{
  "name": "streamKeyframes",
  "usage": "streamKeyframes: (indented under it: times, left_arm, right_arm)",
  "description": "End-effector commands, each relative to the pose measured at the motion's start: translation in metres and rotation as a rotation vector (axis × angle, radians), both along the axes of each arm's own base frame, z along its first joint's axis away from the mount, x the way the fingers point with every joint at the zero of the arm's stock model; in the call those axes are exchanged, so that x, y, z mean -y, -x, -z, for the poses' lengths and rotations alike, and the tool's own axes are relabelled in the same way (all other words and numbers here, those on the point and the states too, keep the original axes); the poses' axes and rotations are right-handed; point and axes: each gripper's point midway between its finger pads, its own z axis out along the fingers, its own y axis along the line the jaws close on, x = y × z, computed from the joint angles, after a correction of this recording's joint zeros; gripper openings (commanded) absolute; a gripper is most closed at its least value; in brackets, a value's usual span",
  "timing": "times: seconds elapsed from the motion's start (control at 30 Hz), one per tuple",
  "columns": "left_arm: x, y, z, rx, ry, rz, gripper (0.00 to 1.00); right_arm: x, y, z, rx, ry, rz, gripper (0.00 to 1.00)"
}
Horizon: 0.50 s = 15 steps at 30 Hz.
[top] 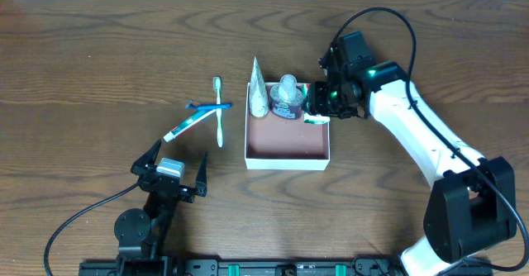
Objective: Pack container
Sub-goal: 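Lower the Dettol box into the box's front right corner and release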
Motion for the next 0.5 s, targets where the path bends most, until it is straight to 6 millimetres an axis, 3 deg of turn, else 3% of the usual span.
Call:
streamKeyframes:
  times: [0.0, 0.47]
  left_arm:
    - [0.000, 0.000, 0.016, -0.047, 0.001, -0.001, 0.98]
    - [0.000, 0.000, 0.016, -0.047, 0.001, -0.001, 0.98]
  right_arm:
    - [0.009, -0.010, -0.013, 0.053, 0.068, 0.091, 0.47]
    - [0.005, -0.021, -0.007, 0.093, 0.075, 0.089, 0.48]
